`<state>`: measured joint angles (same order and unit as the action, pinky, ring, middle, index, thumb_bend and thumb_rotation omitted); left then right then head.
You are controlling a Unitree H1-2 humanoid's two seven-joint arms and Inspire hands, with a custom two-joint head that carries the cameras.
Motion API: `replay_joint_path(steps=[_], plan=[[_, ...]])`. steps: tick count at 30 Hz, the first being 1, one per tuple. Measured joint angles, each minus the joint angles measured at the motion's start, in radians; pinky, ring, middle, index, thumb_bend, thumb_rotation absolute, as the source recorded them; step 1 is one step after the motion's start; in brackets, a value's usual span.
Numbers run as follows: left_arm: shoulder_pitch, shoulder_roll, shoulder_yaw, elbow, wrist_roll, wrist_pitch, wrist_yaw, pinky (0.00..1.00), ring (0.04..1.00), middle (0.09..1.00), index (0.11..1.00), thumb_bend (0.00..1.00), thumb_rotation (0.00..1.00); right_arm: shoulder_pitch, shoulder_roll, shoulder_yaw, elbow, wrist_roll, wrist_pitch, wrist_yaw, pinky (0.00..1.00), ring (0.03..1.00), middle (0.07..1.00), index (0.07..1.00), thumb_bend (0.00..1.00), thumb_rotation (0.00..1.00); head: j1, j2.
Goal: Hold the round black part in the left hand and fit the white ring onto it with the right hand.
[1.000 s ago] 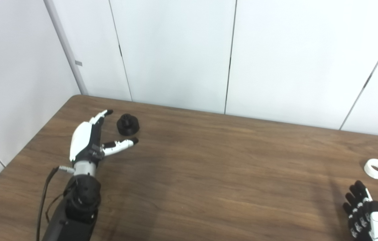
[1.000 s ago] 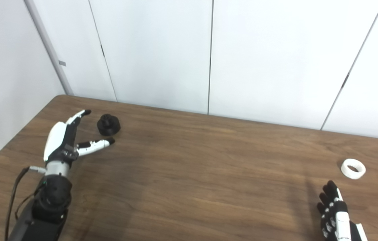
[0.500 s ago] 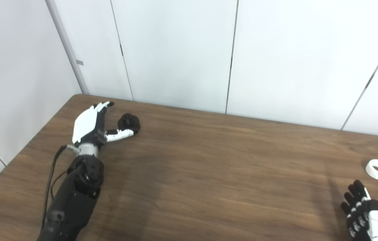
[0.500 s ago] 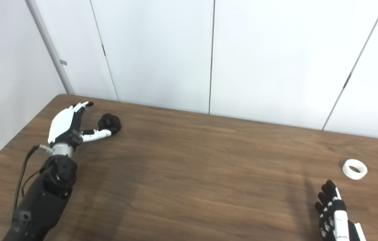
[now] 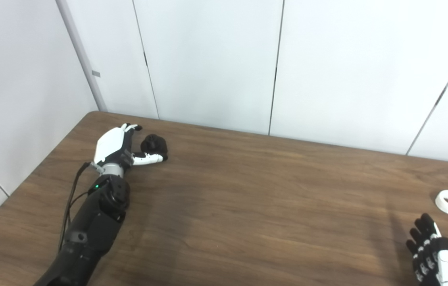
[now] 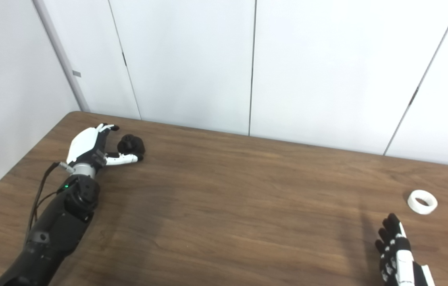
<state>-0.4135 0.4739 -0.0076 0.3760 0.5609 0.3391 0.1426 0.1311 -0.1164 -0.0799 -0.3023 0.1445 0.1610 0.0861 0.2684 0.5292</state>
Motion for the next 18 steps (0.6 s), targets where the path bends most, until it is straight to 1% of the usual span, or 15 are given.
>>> replay_joint_path(steps=[5, 9, 18], plan=[[-0.029, 0.002, -0.031, 0.036, 0.000, 0.001, -0.004, 1.00, 1.000, 0.975, 0.850, 0.97, 0.38, 0.000, 0.000, 0.000, 0.000, 0.001, 0.011, 0.000, 1.00, 1.000, 1.000, 1.000, 0.39, 1.00, -0.005, -0.002], [-0.056, 0.003, -0.039, 0.087, -0.003, 0.003, -0.006, 1.00, 1.000, 0.969, 0.837, 0.97, 0.37, 0.000, 0.000, 0.000, 0.000, 0.002, 0.011, 0.000, 1.00, 1.000, 1.000, 1.000, 0.39, 1.00, -0.006, 0.000], [-0.077, 0.007, -0.056, 0.148, -0.005, 0.003, -0.006, 1.00, 0.992, 0.953, 0.825, 0.95, 0.36, 0.004, 0.000, 0.000, 0.000, 0.004, 0.011, 0.000, 1.00, 1.000, 1.000, 1.000, 0.40, 1.00, -0.011, 0.002]])
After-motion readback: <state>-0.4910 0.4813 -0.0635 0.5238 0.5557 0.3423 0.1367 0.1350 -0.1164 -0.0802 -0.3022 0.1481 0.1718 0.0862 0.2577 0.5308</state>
